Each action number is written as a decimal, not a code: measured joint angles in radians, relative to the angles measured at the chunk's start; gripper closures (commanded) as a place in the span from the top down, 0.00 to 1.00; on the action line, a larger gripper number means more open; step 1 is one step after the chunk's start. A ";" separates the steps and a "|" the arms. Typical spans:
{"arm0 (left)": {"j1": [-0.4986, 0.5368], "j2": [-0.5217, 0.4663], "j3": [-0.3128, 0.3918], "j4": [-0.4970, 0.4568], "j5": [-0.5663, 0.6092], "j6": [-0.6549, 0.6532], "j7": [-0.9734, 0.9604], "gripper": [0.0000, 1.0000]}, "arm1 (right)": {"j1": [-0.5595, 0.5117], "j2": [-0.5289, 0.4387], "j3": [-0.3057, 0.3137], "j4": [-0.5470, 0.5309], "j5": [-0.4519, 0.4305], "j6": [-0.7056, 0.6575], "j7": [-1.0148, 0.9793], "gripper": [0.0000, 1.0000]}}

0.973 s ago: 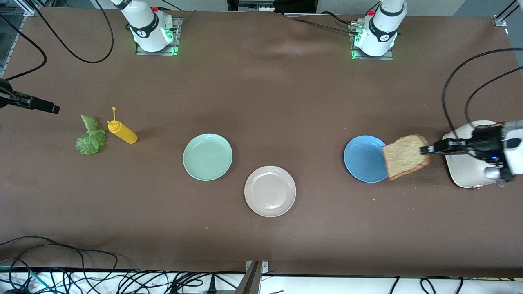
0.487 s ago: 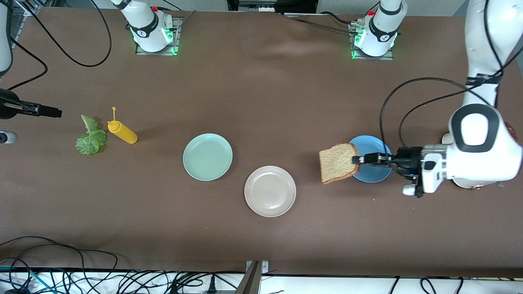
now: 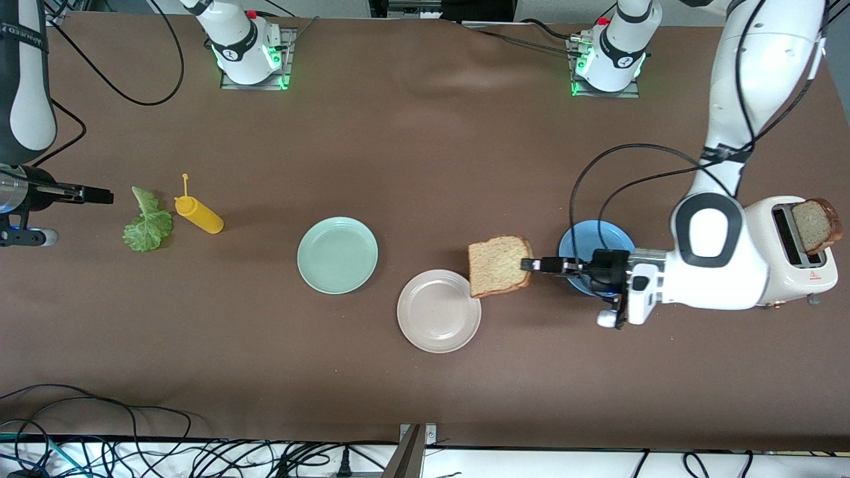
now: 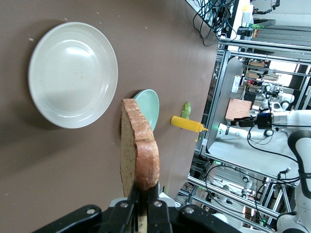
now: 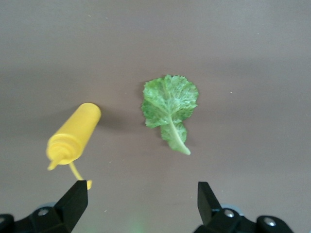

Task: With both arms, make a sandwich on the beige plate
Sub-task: 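Place the toast on the beige plate while the right gripper grasps lettuce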

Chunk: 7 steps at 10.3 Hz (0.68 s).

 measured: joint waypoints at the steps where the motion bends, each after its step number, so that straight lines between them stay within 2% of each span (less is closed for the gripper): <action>1: -0.031 0.015 0.000 0.004 -0.014 0.043 0.000 0.00 | -0.002 0.000 -0.014 -0.047 0.000 0.062 -0.033 1.00; 5: -0.112 0.066 0.000 0.006 -0.033 0.183 0.000 0.00 | -0.003 -0.014 -0.035 -0.245 -0.005 0.233 -0.143 1.00; 7: -0.142 0.099 0.000 0.007 -0.035 0.246 0.000 0.00 | -0.002 -0.036 -0.038 -0.356 -0.006 0.373 -0.263 1.00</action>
